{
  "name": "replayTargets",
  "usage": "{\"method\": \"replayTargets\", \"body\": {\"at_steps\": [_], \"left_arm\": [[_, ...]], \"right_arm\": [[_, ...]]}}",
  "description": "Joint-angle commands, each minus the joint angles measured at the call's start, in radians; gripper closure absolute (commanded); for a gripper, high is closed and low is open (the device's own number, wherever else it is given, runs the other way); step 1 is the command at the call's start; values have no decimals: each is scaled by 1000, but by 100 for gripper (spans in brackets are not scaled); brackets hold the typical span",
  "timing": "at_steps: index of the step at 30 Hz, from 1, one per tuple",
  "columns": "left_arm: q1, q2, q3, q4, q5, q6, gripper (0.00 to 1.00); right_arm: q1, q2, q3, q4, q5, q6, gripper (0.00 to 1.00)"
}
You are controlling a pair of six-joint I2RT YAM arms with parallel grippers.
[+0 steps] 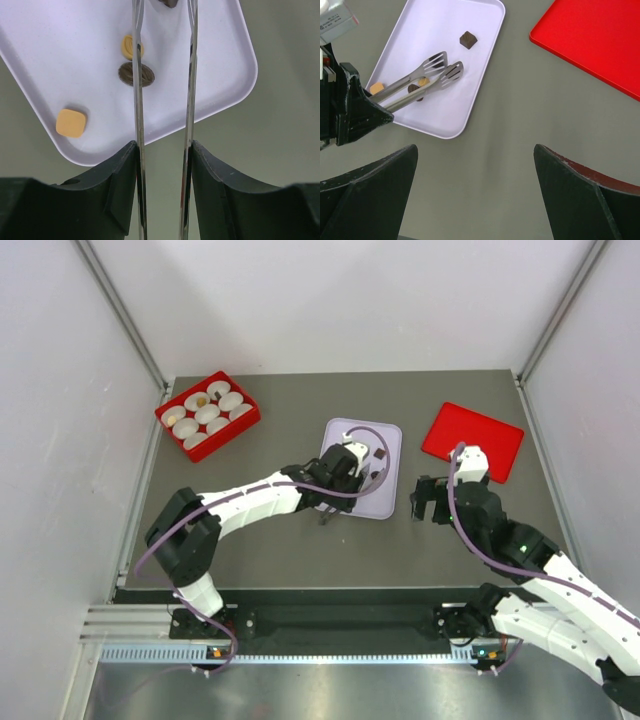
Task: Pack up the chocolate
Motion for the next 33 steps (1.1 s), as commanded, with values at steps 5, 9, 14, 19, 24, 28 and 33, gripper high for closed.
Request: {"method": "replayTargets", "body": {"at_steps": [5,9,14,19,24,28,33], "left_arm": [[-18,1,49,58,-19,-9,51],[-20,2,54,53,-14,-18,60],[-20,-29,89,3,-100,-32,67],[-11,-38,178,-89,-227,-24,68],[96,-35,230,-142,-334,-1,69],[293,-51,246,-129,-318,1,69],[466,-40,278,-96,-320,7,69]], "right_arm": [[1,-11,51,-7,22,-14,0],[3,-12,53,-8,24,-15,0],[1,-26,53,-8,22,-14,0],[1,-22,56,-8,18,-12,0],[1,-15,65,-7,7,-6,0],[1,-9,62,-1,0,-2,0],[1,18,57,21,-19,1,0]]}}
